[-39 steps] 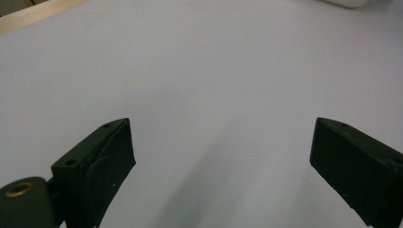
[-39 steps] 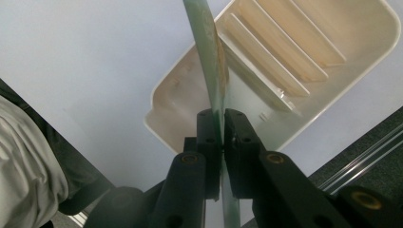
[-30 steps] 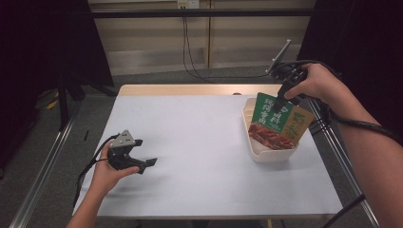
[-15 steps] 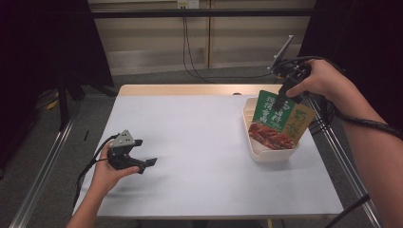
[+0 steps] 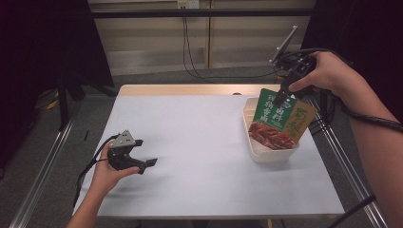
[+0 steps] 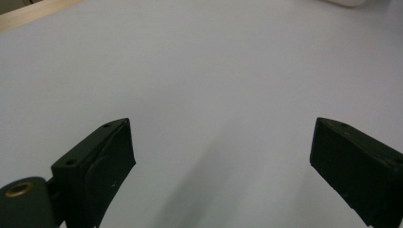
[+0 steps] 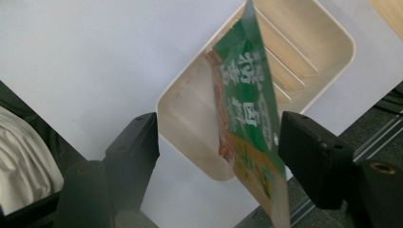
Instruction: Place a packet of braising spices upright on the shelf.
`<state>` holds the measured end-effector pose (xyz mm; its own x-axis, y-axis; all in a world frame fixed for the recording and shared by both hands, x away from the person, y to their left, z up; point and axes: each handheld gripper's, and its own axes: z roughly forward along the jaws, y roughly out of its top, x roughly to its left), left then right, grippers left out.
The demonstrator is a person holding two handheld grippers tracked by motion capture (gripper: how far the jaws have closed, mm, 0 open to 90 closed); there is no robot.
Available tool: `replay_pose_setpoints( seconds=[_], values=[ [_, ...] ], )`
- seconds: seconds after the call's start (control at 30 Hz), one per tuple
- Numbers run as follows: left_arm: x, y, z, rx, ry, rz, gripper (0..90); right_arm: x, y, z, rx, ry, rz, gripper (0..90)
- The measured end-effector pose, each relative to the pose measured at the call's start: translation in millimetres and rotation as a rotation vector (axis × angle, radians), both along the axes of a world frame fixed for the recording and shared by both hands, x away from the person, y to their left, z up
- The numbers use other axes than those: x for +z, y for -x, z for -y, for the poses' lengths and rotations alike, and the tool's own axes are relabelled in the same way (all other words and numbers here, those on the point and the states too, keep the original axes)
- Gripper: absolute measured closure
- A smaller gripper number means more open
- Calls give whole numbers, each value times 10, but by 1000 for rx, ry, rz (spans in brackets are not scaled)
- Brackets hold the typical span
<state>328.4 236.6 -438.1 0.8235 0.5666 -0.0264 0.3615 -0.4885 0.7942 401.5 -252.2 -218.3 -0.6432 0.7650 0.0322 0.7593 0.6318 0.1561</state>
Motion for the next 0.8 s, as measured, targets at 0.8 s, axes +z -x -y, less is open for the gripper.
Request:
replay_pose_setpoints(
  seconds=[0.8],
  values=[
    [36, 10, -17, 6, 36, 7, 73, -138, 69, -367, 94, -70, 8, 273]
  ],
)
